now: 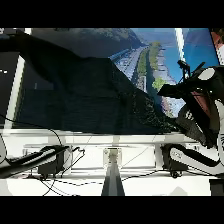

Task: Fold the clothes and pants, and hang the long-sleeved shirts on hangers.

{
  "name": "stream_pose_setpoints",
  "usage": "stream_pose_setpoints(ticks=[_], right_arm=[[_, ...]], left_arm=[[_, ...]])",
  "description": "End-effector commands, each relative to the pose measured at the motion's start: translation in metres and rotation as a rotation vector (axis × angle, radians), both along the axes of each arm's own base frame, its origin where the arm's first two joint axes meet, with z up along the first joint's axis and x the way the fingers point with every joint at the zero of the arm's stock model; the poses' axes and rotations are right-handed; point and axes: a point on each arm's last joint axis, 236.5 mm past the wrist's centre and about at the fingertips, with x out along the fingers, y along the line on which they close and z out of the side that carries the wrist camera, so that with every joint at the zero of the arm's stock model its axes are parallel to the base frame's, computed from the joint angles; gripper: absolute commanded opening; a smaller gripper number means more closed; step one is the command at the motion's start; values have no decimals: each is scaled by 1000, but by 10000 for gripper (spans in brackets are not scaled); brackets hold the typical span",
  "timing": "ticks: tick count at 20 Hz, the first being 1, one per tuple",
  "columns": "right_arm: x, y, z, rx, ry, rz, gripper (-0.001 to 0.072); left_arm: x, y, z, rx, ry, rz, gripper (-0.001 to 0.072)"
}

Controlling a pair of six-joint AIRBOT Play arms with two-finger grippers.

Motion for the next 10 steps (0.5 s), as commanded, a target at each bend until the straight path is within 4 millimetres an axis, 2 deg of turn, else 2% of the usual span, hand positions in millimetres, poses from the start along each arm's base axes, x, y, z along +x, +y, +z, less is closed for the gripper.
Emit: stream_pose_setpoints(ticks=[1,4,8,9,10], right_arm=[[-14,30,-17,115,107,80,557],[-20,45,-46,173,218,65,557],[-3,66,-53,247,205,9,544],[2,67,-54,242,182,0,385],[8,66,-54,238,162,-12,163]], left_arm=[[-2,-11,-12,-26,48,-22,18],[-2,-14,-13,-25,48,-28,18],[-2,-14,-12,-25,48,-28,18],[-2,-13,-12,-25,48,-28,19],[-2,-13,-12,-25,47,-28,18]])
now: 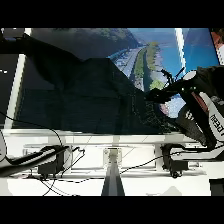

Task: Fold the clothes and pants, and hang the long-sleeved shirts on hangers.

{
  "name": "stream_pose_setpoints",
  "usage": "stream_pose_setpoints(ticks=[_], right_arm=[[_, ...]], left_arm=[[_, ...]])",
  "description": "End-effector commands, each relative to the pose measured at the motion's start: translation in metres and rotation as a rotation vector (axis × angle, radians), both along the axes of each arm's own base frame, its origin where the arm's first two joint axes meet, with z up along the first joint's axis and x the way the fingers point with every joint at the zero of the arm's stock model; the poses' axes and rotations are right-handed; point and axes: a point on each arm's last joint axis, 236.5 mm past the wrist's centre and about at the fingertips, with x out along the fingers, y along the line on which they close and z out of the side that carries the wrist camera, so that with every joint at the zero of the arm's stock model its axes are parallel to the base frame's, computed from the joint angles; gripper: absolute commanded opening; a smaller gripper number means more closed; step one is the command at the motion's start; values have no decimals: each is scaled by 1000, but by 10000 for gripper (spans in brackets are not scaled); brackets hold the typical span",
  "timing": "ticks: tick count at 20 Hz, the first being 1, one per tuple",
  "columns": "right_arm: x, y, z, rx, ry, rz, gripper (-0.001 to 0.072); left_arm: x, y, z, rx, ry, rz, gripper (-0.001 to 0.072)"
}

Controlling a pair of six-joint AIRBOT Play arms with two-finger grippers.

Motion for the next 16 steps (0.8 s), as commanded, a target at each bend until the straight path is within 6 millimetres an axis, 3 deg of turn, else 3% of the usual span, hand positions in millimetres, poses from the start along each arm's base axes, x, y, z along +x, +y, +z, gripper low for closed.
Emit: stream_pose_setpoints(ticks=[1,3,5,10,16], right_arm=[[20,8,-3,17,-45,-50,33],[33,6,8,11,-93,-49,28],[57,2,30,-3,-183,-49,27],[139,-26,106,-115,-529,-134,28],[196,-90,134,-323,-730,-403,27]], left_arm=[[0,-1,-1,-1,3,-1,19],[1,0,1,1,-6,1,19],[10,10,9,29,-59,24,18],[19,24,21,61,-123,59,18],[17,36,20,76,-119,80,19]])
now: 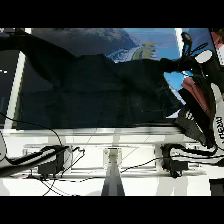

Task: Fold the clothes and pants, and hang the long-sleeved shirts on hangers.

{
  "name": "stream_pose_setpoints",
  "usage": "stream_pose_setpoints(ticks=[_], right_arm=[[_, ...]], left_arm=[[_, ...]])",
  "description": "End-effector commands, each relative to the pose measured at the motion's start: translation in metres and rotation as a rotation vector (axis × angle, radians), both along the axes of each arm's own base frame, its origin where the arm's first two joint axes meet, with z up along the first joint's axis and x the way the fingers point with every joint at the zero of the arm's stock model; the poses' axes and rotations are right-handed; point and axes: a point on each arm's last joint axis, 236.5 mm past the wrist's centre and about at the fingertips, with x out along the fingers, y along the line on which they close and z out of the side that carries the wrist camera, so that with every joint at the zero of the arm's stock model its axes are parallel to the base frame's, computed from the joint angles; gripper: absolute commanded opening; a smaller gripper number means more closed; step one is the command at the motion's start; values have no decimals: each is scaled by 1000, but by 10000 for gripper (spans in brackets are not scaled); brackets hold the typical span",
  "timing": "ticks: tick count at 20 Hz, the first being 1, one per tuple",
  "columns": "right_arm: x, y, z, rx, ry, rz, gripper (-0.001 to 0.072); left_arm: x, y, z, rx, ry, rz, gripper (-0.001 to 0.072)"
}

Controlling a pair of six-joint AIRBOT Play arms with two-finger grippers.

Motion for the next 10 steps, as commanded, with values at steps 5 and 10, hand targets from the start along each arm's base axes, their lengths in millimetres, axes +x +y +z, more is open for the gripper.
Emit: stream_pose_setpoints(ticks=[5,10], right_arm=[[64,-61,44,-104,-296,-272,27],[74,-71,12,-156,-271,-271,28]], left_arm=[[-1,11,-1,29,4,17,19],[-10,33,-9,148,60,36,19]])
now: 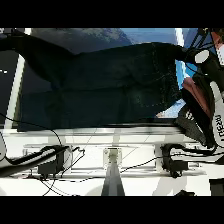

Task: Fold the clothes and pants, and hang the long-sleeved shirts on hangers.

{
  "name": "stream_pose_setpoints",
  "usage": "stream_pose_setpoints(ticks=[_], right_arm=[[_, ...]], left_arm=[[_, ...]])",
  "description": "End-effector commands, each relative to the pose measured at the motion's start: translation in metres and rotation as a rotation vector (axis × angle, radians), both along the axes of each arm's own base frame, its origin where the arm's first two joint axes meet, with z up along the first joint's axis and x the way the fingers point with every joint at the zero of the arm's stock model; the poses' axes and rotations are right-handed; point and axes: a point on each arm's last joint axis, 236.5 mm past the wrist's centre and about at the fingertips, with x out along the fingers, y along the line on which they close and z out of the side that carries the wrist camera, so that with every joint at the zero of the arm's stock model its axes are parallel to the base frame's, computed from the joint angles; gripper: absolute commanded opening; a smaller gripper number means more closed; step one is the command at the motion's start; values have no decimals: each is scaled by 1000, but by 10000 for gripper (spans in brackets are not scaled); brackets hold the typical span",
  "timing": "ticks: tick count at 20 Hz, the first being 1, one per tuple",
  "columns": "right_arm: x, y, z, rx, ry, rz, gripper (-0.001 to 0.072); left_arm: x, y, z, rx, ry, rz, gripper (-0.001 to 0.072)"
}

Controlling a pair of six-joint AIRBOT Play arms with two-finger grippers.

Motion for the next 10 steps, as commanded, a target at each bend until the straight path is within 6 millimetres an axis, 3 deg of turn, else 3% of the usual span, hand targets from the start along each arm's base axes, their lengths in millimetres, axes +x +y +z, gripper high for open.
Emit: stream_pose_setpoints(ticks=[1,7,10], right_arm=[[10,-9,-16,-26,-4,-20,28],[10,-8,-20,-31,2,-16,28],[14,-10,-16,-33,-22,-25,28]], left_arm=[[-8,20,-7,105,51,19,19],[-54,82,-31,84,214,276,19],[-59,102,-38,63,226,321,18]])
